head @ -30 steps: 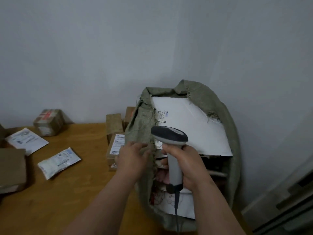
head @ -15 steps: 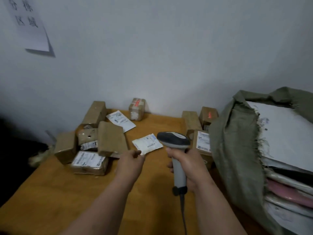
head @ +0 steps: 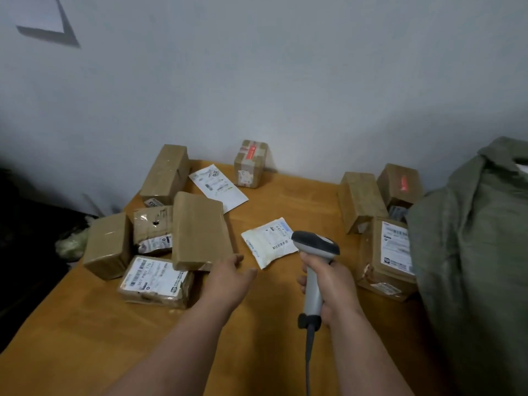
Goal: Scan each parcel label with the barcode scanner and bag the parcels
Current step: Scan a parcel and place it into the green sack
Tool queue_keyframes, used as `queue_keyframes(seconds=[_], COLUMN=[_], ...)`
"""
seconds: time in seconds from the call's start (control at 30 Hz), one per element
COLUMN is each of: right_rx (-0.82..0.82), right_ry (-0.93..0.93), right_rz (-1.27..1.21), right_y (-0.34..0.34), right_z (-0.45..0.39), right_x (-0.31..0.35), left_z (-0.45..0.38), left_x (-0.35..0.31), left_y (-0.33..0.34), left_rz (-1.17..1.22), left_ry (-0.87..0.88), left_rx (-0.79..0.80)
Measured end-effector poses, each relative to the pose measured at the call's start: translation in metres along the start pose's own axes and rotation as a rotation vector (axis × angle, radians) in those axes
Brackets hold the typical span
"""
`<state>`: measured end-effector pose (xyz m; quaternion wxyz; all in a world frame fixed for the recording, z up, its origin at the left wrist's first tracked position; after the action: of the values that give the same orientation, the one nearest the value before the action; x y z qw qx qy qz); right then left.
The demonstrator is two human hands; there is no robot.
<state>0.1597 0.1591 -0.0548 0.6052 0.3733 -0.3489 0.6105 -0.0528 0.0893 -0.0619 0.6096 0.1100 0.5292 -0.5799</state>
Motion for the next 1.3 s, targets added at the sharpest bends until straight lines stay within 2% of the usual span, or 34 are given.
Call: queue_keyframes(seconds=[0.13, 0.3, 0.43, 0.6, 0.7, 0.73, 0.83, 1.0, 1.13, 1.3], right_rx=[-0.059, -0.078, -0.07, -0.059, -0.065, -0.069, -0.078, -0.052, 0.006, 0.056], right_ry=[0.056, 0.136, 0.204, 0.275, 0.284, 0.286, 0.274, 0.202, 0.105, -0.043], right_rz=[0.001, 0.045, 0.078, 0.085, 0.09, 0.091, 0.081, 0.062, 0.054, 0.074], right_y=[-0.011, -0.019, -0.019, -0.013, -0.009, -0.009, -0.007, 0.001, 0.013, 0.027], right_z=[-0.055, -0.108, -0.129, -0.139, -0.141, -0.141, -0.134, -0.116, -0.09, -0.048], right_x=[-0.007, -0.029, -0.049, -0.063, -0.063, -0.063, -0.057, -0.033, -0.011, 0.018], left_z=[-0.046, -0.11, -0.157, -0.191, -0.194, -0.193, -0.183, -0.159, -0.137, -0.104], left_x=[-0.001, -0.014, -0.022, -0.008, -0.003, 0.0, 0.005, -0.003, -0.017, -0.031], left_y=[0.045, 0.074, 0.09, 0.099, 0.098, 0.098, 0.104, 0.092, 0.071, 0.045], left_rz=[0.037, -0.265, -0.375, -0.595, -0.692, -0.642, -0.245, 0.192, 0.368, 0.475], left_ry=[-0.088, 0.047, 0.105, 0.04, -0.056, -0.103, -0.194, -0.174, -0.114, -0.075], left_rx=[0.085, 0.037, 0.021, 0.033, 0.033, 0.057, 0.139, 0.107, 0.102, 0.125])
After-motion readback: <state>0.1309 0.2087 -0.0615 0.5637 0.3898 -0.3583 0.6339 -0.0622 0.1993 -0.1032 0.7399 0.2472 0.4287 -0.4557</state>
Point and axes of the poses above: each hand's wrist, its own z-axis away from the middle knuckle, its own y-axis out of the palm, x = y × z, the point moved 9 cm from there along -z, towards the middle knuckle
